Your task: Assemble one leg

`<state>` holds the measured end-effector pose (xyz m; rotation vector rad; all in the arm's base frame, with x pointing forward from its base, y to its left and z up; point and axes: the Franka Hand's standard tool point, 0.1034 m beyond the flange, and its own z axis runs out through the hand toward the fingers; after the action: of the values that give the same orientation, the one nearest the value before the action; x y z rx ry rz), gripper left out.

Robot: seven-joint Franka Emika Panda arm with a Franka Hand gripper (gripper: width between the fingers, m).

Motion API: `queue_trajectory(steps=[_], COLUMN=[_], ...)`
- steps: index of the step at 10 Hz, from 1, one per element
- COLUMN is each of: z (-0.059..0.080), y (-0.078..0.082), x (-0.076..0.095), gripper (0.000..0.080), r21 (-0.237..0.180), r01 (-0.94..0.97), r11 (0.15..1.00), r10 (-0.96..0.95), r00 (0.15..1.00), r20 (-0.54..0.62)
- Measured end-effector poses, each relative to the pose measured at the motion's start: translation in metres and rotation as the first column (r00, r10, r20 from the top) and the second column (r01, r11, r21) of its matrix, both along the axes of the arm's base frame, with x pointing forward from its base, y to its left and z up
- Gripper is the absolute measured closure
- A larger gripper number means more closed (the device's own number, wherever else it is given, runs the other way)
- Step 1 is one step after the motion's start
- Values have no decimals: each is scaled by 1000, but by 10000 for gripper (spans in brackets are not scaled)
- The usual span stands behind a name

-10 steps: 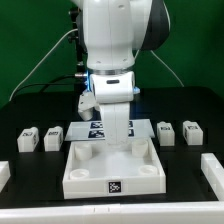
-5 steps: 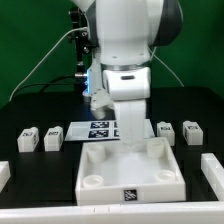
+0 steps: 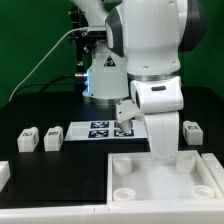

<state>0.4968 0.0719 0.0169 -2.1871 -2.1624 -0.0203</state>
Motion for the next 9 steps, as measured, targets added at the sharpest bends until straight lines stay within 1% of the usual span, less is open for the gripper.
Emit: queue_trajectory(steps=[2, 4, 6, 7, 8, 9], z=[0, 0, -1, -1, -1, -1], y=[5, 5, 4, 4, 4, 3], x=[0, 0, 0, -1, -1, -1], gripper=[742, 742, 742, 562, 425, 425], r21=[2, 0, 0, 0, 1, 1], r01=[9, -3, -1, -1, 0, 1], r11=[1000, 1000, 1000, 1000, 1000, 1000], r10=[-9, 3, 1, 1, 0, -1], r00=[1000, 1000, 1000, 1000, 1000, 1000], r20=[-4, 24, 25, 24, 23, 23])
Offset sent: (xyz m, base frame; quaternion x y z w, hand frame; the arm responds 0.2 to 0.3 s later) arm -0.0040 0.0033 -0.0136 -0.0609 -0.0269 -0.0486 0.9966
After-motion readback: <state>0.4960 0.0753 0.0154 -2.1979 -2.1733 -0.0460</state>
